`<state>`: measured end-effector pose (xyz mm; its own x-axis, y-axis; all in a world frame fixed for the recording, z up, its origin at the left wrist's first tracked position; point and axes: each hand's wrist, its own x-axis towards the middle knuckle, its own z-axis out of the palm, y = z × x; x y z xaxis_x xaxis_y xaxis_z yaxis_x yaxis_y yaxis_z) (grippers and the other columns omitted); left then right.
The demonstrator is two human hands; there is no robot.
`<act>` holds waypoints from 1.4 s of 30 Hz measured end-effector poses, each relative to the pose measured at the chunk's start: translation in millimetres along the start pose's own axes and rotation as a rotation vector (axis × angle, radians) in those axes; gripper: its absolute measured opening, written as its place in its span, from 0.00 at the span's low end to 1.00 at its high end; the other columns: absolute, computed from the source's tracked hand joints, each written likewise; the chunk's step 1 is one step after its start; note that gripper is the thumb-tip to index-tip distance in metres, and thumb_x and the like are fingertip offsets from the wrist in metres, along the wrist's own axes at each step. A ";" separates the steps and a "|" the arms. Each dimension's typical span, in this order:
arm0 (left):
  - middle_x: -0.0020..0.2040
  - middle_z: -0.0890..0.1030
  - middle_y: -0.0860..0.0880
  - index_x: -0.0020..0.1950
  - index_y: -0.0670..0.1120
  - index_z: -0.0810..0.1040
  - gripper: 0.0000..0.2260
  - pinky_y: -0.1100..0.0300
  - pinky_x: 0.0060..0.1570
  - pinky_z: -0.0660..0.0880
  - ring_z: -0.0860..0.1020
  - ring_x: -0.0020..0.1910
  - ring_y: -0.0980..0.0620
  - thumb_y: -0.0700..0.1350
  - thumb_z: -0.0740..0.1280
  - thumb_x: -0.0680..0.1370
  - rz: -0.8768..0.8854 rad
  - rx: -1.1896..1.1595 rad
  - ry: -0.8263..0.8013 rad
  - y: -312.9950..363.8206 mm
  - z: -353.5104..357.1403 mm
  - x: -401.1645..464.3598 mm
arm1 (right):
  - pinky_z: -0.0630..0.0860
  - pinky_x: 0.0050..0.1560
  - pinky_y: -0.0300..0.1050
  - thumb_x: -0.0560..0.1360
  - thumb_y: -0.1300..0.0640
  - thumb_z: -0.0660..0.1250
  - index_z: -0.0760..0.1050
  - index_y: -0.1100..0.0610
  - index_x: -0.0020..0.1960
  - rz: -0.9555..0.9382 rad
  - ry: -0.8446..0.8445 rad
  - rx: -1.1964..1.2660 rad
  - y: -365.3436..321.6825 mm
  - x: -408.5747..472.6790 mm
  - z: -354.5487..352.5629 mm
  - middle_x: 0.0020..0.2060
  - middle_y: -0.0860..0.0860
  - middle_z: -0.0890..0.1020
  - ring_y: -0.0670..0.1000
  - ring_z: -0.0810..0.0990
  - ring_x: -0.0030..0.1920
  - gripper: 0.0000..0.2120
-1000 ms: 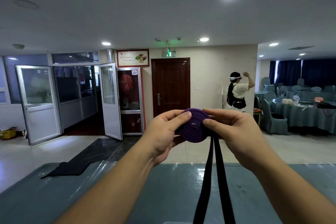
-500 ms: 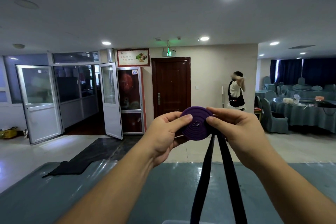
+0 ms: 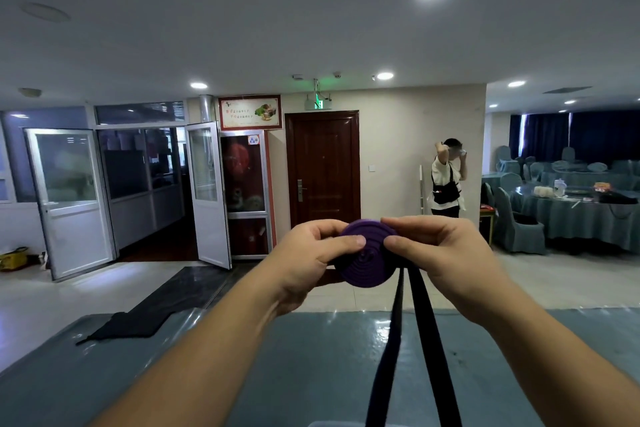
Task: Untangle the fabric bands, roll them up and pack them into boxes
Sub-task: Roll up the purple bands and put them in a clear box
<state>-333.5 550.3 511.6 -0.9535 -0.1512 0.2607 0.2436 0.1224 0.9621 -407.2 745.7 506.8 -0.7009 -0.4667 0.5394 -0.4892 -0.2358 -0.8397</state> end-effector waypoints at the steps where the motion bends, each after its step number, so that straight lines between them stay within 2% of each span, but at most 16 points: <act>1: 0.53 0.87 0.41 0.58 0.43 0.85 0.10 0.51 0.54 0.83 0.85 0.50 0.47 0.42 0.74 0.78 -0.007 0.050 -0.032 1.9 -2.7 0.1 | 0.83 0.56 0.45 0.75 0.67 0.73 0.84 0.57 0.58 0.006 -0.032 -0.042 -1.5 0.6 -2.2 0.48 0.52 0.89 0.52 0.88 0.52 0.13; 3: 0.54 0.87 0.41 0.59 0.44 0.85 0.10 0.48 0.57 0.82 0.85 0.52 0.46 0.43 0.75 0.78 -0.015 0.102 -0.068 5.1 -5.7 -0.4 | 0.83 0.56 0.44 0.74 0.66 0.74 0.85 0.56 0.57 0.016 -0.077 -0.089 -4.4 2.4 -3.5 0.48 0.51 0.89 0.51 0.88 0.52 0.13; 5: 0.54 0.87 0.42 0.59 0.45 0.86 0.10 0.53 0.52 0.83 0.85 0.50 0.49 0.44 0.73 0.79 0.004 0.092 -0.061 7.6 -4.3 -0.3 | 0.83 0.54 0.42 0.74 0.66 0.74 0.85 0.56 0.58 0.007 -0.057 -0.073 -6.8 4.9 -2.1 0.48 0.51 0.89 0.50 0.88 0.51 0.13; 7: 0.53 0.87 0.43 0.59 0.46 0.85 0.09 0.56 0.47 0.82 0.84 0.48 0.51 0.44 0.71 0.80 0.020 0.018 -0.023 7.5 0.2 0.2 | 0.83 0.50 0.40 0.75 0.66 0.74 0.84 0.57 0.58 -0.015 0.009 -0.018 -6.5 6.0 0.8 0.47 0.52 0.89 0.51 0.88 0.50 0.13; 11: 0.53 0.87 0.43 0.58 0.45 0.86 0.08 0.50 0.53 0.81 0.84 0.49 0.48 0.43 0.70 0.80 0.000 -0.199 0.047 0.8 5.2 3.1 | 0.84 0.49 0.42 0.74 0.68 0.73 0.83 0.60 0.58 -0.014 0.094 0.121 0.2 4.5 3.6 0.47 0.55 0.89 0.54 0.89 0.49 0.13; 17: 0.54 0.87 0.40 0.59 0.43 0.85 0.10 0.52 0.54 0.82 0.84 0.50 0.48 0.42 0.73 0.79 0.007 0.052 -0.047 7.8 -4.3 1.8 | 0.83 0.52 0.41 0.75 0.66 0.74 0.85 0.55 0.57 0.012 -0.047 -0.107 -7.2 5.9 -7.9 0.47 0.51 0.89 0.50 0.88 0.50 0.13; 21: 0.51 0.88 0.42 0.58 0.44 0.86 0.10 0.58 0.46 0.81 0.85 0.47 0.50 0.45 0.73 0.78 0.015 0.076 -0.056 14.1 -6.0 2.4 | 0.83 0.50 0.39 0.75 0.66 0.73 0.85 0.56 0.56 0.001 -0.045 -0.063 -9.7 6.1 -5.4 0.47 0.51 0.89 0.50 0.88 0.50 0.12; 25: 0.49 0.87 0.45 0.57 0.46 0.87 0.15 0.59 0.40 0.80 0.84 0.44 0.54 0.49 0.74 0.73 0.002 -0.101 -0.008 8.3 1.8 2.3 | 0.84 0.53 0.45 0.76 0.62 0.72 0.85 0.56 0.58 -0.010 0.069 0.028 -4.0 4.5 3.5 0.48 0.51 0.89 0.51 0.88 0.51 0.11; 32: 0.50 0.87 0.44 0.54 0.46 0.88 0.13 0.54 0.47 0.81 0.84 0.46 0.51 0.49 0.74 0.73 -0.002 -0.199 0.019 -0.4 9.5 2.1 | 0.82 0.57 0.47 0.76 0.65 0.73 0.84 0.58 0.59 -0.004 0.052 0.047 -3.6 6.3 2.1 0.49 0.53 0.89 0.53 0.88 0.53 0.13; 36: 0.50 0.87 0.43 0.56 0.45 0.87 0.10 0.56 0.45 0.82 0.84 0.46 0.50 0.48 0.71 0.79 0.014 -0.047 0.000 2.4 8.5 -1.2 | 0.83 0.56 0.44 0.76 0.66 0.72 0.85 0.57 0.57 0.011 -0.021 -0.046 -2.8 6.6 -4.8 0.48 0.52 0.89 0.52 0.88 0.52 0.11; 40: 0.52 0.87 0.42 0.57 0.45 0.87 0.17 0.56 0.45 0.81 0.84 0.48 0.49 0.53 0.74 0.73 -0.029 -0.035 -0.018 5.1 6.2 -2.0 | 0.82 0.56 0.41 0.76 0.66 0.73 0.85 0.55 0.56 0.002 -0.054 -0.112 -3.9 5.7 -7.9 0.48 0.50 0.89 0.49 0.88 0.52 0.12; 42: 0.52 0.87 0.42 0.57 0.45 0.87 0.16 0.55 0.47 0.81 0.84 0.49 0.49 0.51 0.74 0.73 -0.069 -0.056 -0.046 4.0 4.7 -2.7 | 0.82 0.54 0.38 0.76 0.66 0.73 0.86 0.55 0.56 0.007 -0.071 -0.132 -5.5 4.3 -8.4 0.47 0.49 0.89 0.48 0.88 0.51 0.12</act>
<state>-330.8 555.8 514.3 -0.9752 -0.1119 0.1907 0.1852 0.0580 0.9810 -411.9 752.2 514.3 -0.6683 -0.5286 0.5233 -0.5512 -0.1205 -0.8256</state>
